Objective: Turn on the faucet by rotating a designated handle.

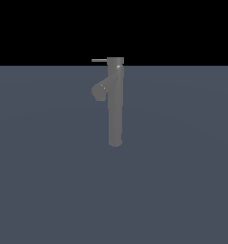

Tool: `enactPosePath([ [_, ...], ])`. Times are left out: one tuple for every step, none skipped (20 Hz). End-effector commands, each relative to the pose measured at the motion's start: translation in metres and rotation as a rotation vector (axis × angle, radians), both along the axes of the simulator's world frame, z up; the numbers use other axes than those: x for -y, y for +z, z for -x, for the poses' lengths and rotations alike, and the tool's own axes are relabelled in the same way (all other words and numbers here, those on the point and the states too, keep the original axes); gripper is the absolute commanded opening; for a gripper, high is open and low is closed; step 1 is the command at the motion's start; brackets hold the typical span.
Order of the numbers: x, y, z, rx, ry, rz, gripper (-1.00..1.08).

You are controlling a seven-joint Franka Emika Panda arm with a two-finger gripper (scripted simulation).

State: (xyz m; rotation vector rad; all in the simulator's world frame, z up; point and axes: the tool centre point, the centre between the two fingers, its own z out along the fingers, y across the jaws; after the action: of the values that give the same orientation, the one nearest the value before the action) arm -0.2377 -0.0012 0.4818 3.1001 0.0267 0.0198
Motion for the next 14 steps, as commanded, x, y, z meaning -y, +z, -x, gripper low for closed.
enactPosePath([
  [-0.002,-0.007,-0.009,-0.001,-0.006,-0.002,-1.0],
  [-0.003,-0.01,-0.014,-0.001,-0.009,-0.002,-1.0],
  [-0.004,-0.014,-0.019,-0.001,-0.012,-0.003,-1.0],
  [-0.005,-0.017,-0.024,-0.002,-0.015,-0.004,-1.0],
  [-0.006,-0.021,-0.03,-0.002,-0.019,-0.005,-1.0],
  [-0.008,-0.026,-0.036,-0.002,-0.023,-0.006,-1.0],
  [-0.009,-0.03,-0.043,-0.002,-0.027,-0.007,-1.0],
  [-0.01,-0.035,-0.05,-0.002,-0.031,-0.009,-1.0],
  [-0.011,-0.04,-0.057,-0.003,-0.035,-0.01,-1.0],
  [-0.013,-0.045,-0.064,-0.003,-0.04,-0.011,-1.0],
  [-0.014,-0.05,-0.072,-0.003,-0.044,-0.012,-1.0],
  [-0.016,-0.055,-0.08,-0.003,-0.049,-0.014,-1.0],
  [-0.017,-0.061,-0.087,-0.004,-0.054,-0.015,-1.0],
  [-0.018,-0.066,-0.095,-0.004,-0.059,-0.016,-1.0],
])
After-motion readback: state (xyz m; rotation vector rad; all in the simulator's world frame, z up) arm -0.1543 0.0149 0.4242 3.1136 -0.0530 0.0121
